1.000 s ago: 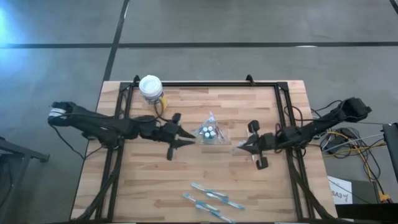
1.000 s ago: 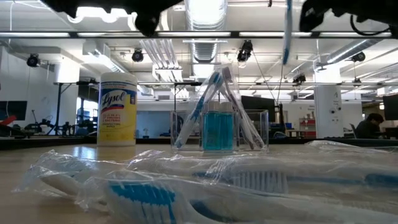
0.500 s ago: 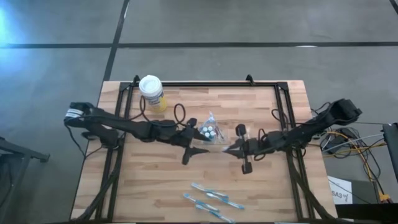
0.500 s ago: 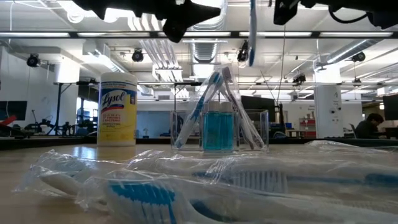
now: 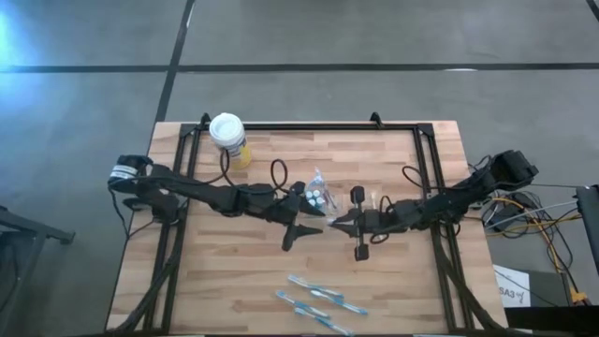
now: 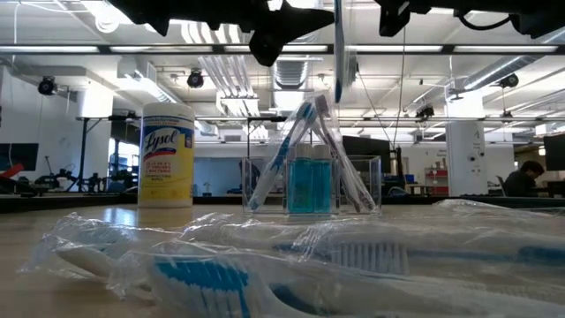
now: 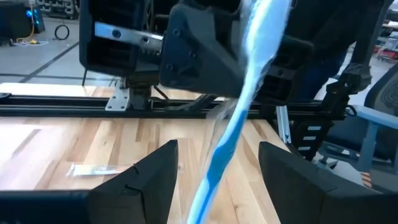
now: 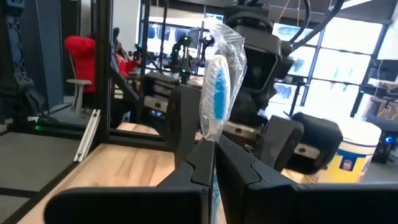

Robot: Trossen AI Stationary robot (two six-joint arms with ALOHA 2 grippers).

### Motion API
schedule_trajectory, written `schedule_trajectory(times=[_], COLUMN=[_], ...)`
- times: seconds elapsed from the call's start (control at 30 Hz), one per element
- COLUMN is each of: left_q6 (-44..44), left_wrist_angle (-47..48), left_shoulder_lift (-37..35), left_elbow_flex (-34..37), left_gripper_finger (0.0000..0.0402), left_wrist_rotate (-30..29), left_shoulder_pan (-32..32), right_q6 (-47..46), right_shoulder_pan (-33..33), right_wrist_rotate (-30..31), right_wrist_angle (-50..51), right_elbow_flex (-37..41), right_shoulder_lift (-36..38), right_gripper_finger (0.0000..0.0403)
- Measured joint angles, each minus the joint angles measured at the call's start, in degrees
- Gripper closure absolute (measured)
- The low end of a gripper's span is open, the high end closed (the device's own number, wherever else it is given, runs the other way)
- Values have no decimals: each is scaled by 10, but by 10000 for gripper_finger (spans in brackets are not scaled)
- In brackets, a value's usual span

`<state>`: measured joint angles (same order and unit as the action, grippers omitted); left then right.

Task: Pick & Place toothbrushing station
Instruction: Put the blue toothbrush into the left compartment of the transparent organizer

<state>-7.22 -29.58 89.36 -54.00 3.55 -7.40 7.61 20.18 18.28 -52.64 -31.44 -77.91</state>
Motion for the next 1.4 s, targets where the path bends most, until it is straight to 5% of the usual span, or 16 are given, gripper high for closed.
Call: schedule_trajectory(times=[1.07, 1.4], left_q6=[10, 23], left_wrist_angle=[-35, -38], left_shoulder_lift=[11, 12], left_elbow_flex=[-1, 0], left_gripper_finger=[176, 220], left_wrist_rotate=[-21, -48], left_shoulder_pan=[-5, -5], right_q6=[17, 16], right_shoulder_pan=[-5, -5], right_wrist_rotate=[29, 29], right_wrist_angle=[-75, -77], right_elbow_flex=[1, 1], right_shoulder_lift=[-38, -39], right_gripper_finger=[394, 394])
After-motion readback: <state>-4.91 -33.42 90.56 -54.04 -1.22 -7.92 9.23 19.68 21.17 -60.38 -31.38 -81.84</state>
